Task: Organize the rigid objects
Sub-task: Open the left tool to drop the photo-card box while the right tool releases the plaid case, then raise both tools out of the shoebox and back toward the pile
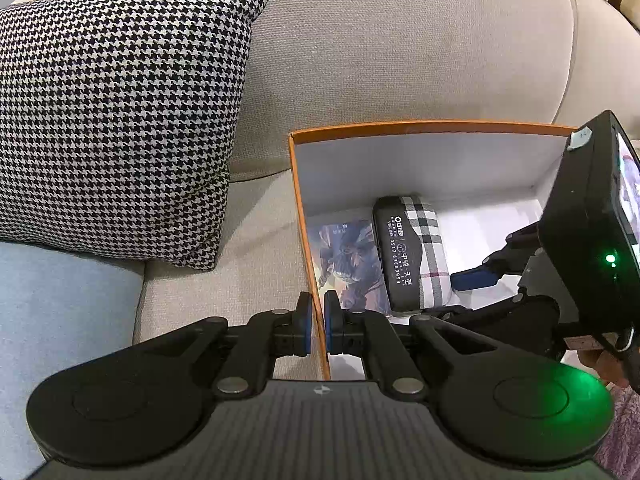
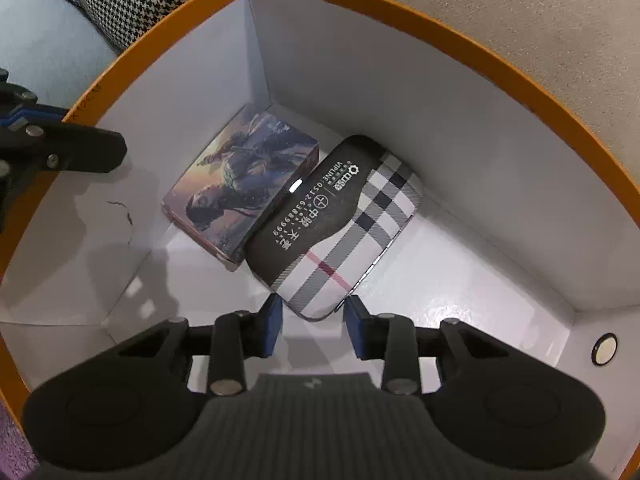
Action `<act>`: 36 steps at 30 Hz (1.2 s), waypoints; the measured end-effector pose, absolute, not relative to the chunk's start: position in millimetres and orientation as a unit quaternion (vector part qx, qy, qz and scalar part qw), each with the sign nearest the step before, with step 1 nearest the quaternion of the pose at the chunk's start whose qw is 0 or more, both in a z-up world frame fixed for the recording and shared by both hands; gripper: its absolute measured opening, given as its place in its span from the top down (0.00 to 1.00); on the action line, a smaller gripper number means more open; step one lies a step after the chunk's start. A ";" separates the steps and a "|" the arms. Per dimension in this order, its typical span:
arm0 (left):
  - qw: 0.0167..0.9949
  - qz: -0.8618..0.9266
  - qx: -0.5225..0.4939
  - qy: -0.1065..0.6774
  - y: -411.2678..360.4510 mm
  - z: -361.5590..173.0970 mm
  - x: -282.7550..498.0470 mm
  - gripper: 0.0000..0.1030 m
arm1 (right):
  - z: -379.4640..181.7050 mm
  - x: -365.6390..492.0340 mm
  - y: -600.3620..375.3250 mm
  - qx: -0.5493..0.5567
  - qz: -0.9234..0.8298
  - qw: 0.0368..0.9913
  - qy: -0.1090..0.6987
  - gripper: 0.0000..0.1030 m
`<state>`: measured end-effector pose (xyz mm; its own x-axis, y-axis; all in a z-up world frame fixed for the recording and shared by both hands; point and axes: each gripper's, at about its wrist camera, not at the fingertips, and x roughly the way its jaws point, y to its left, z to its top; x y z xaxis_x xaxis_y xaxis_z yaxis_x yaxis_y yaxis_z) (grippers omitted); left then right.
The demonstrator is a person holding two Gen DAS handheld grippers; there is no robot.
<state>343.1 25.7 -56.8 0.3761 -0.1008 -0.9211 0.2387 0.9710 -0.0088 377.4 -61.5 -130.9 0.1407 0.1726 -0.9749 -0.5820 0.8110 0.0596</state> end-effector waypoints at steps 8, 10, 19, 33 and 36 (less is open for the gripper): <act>0.829 -0.101 0.057 0.547 26.0 -58.3 341.2 0.94 | -115.8 363.9 -60.2 -0.135 0.270 0.738 0.603 0.70; 0.830 -0.098 0.054 0.547 26.3 -58.4 340.4 0.94 | -116.2 364.5 -57.6 -0.107 0.278 0.727 0.619 0.79; 0.832 -0.093 0.027 0.547 34.3 -55.3 338.8 0.94 | -133.7 378.8 -36.9 -0.033 0.280 0.721 0.633 0.88; 0.836 -0.093 -0.022 0.540 51.8 -50.4 328.5 0.93 | -118.2 378.6 -57.6 -0.032 0.287 0.761 0.581 0.91; 0.838 -0.092 -0.022 0.538 49.6 -52.0 329.0 0.93 | -104.2 368.9 -67.3 -0.069 0.276 0.779 0.559 0.74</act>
